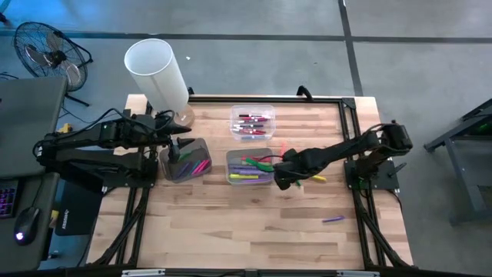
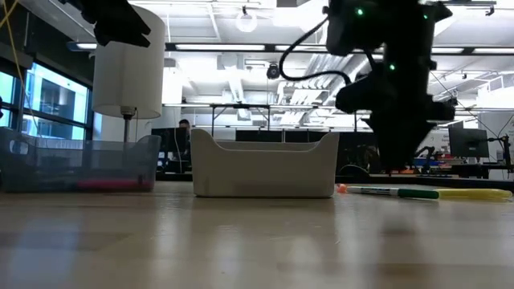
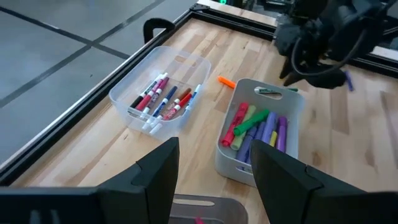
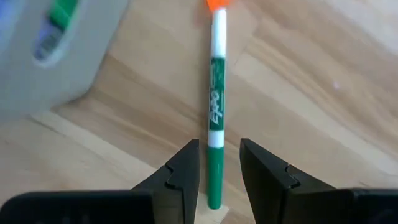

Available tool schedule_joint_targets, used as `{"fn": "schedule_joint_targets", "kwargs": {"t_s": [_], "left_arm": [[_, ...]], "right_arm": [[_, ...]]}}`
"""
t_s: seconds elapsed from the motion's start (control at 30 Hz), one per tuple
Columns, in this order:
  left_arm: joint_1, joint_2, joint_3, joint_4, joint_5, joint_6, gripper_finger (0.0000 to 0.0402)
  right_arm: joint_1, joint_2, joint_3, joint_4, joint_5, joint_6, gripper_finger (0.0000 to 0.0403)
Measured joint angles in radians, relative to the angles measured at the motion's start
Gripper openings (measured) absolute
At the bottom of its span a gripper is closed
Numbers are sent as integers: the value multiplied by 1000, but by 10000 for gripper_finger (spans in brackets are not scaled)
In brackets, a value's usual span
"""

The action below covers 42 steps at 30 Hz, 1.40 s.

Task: Pick & Place Markers
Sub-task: Put the green marker pen into the transparent bin

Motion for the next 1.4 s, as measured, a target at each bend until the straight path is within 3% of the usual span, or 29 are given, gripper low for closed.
{"fn": "schedule_joint_targets", "kwargs": {"t_s": [0.17, 0.63, 1.0, 1.23, 1.4], "left_arm": [[0, 17, 0, -3, -6, 0, 192], [0, 22, 0, 6, -13, -4, 192], [0, 22, 0, 23, -71, -12, 192], [0, 22, 0, 22, -83, -54, 192], [0, 22, 0, 22, -127, -69, 192]], "right_arm": [[0, 0, -69, 114, -54, 19, 103], [-19, -4, -181, 69, -33, 10, 49], [-132, -21, -203, 115, -92, -244, 36], [-201, -221, -164, 69, 2, -343, 30], [-321, -339, -89, 131, 74, -522, 26]]}}
